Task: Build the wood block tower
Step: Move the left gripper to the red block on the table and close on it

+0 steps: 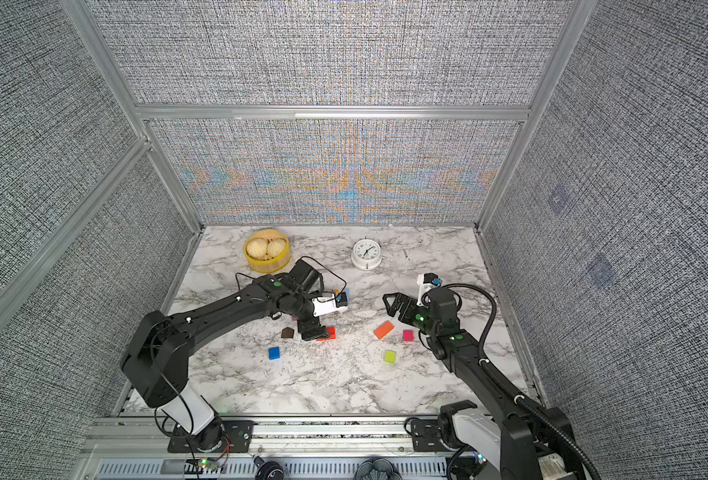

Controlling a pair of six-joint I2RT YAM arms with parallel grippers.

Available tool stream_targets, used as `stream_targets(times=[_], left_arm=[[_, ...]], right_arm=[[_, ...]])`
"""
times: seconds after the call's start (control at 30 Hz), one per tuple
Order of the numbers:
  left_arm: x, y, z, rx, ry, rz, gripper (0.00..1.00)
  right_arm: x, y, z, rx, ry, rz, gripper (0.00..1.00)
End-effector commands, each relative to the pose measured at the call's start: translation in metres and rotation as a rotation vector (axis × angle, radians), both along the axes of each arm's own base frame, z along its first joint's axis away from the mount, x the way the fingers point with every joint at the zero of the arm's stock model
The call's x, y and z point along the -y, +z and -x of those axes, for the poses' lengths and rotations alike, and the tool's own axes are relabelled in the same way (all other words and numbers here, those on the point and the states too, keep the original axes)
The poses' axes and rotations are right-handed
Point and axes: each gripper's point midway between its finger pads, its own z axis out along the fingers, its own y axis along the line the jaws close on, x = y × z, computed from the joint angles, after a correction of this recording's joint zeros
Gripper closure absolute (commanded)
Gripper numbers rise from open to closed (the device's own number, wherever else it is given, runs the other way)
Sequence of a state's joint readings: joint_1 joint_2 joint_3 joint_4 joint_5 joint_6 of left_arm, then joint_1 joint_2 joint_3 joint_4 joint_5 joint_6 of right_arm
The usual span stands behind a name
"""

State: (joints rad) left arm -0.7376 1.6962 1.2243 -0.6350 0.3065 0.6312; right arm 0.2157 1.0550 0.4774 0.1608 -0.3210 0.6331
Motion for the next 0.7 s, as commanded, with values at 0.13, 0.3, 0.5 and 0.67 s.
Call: stream_targets(times=[0.13, 0.3, 0.5, 0.67], left_arm=[[-0.009, -0.022, 0.001, -0.032, -0.013, -0.091, 0.24], [-0.010, -0.038, -0.001, -0.065, 0.002, -0.137, 0.30], [-0.012, -0.055, -0.005, -0.073, 0.015, -0.166, 0.35], [-0.011, -0.060, -0.007, -0.077, 0.016, -0.174, 0.42]], right_arm=[[-0.004, 0.005, -0.003, 0.020, 0.012, -0.020, 0.01], [-0.007, 0.003, -0.004, 0.011, 0.029, -0.029, 0.01], [-0.006, 0.002, -0.004, 0.016, 0.031, -0.022, 0.01], [-0.007, 0.001, -0.004, 0.011, 0.035, -0.021, 0.02]])
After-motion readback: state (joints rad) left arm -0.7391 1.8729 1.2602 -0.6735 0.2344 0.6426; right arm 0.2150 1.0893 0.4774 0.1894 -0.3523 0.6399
